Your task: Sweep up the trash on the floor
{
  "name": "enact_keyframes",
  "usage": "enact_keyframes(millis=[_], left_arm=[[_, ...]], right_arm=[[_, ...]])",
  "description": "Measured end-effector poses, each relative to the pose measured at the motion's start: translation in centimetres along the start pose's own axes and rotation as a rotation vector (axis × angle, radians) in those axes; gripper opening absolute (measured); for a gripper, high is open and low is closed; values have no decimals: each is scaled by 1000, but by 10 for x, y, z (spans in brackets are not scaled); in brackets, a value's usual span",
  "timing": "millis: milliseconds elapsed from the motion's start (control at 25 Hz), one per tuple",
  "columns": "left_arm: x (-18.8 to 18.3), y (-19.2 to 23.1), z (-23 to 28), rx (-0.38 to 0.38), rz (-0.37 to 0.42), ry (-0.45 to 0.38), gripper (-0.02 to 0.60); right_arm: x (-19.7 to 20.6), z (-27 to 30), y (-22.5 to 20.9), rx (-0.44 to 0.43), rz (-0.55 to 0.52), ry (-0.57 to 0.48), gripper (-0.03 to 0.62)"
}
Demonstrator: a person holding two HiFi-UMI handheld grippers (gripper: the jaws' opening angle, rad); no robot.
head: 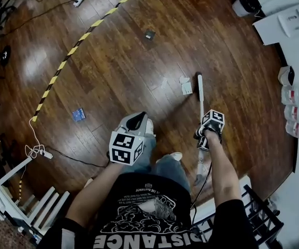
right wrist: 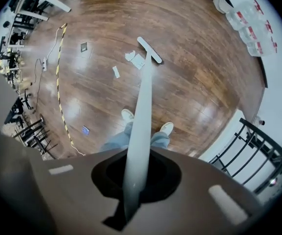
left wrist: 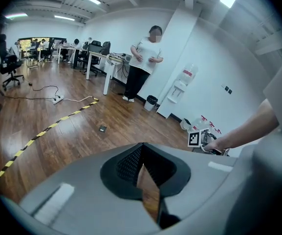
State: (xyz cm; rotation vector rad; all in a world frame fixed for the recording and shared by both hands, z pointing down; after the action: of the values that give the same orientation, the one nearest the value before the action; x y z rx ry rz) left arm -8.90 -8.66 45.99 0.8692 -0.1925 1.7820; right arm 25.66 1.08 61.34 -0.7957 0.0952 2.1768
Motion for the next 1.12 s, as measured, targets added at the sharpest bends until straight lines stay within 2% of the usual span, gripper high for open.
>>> enact_keyframes(millis=[120,240,720,1120], left_arm=[[4,9,-3,-22,-28,-1,5],[6,11,-5,-33,-52,-12,5],[9,7,-9,-31,-101,-46,5],[13,8,-14,-28,-132,-64,5]], right_arm=[[8,15,25,31,-70,46,0],[21,26,44,5,-98,67,0],[57,42,88,-220,-25,86,0],[82,49,107,-267,-63,126,0]])
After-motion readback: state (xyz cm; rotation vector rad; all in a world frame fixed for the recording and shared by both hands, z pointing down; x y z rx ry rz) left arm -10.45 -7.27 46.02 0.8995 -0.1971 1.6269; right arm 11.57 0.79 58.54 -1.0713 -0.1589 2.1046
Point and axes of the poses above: the fingertips, and each gripper's own axes: z forward along the fingers, y to its left, x out of its underside, the point moved 10 cm from there along -z, backward along the fingers, and after that the axes turned 9 degrees about -x, right-handed, at the moved point
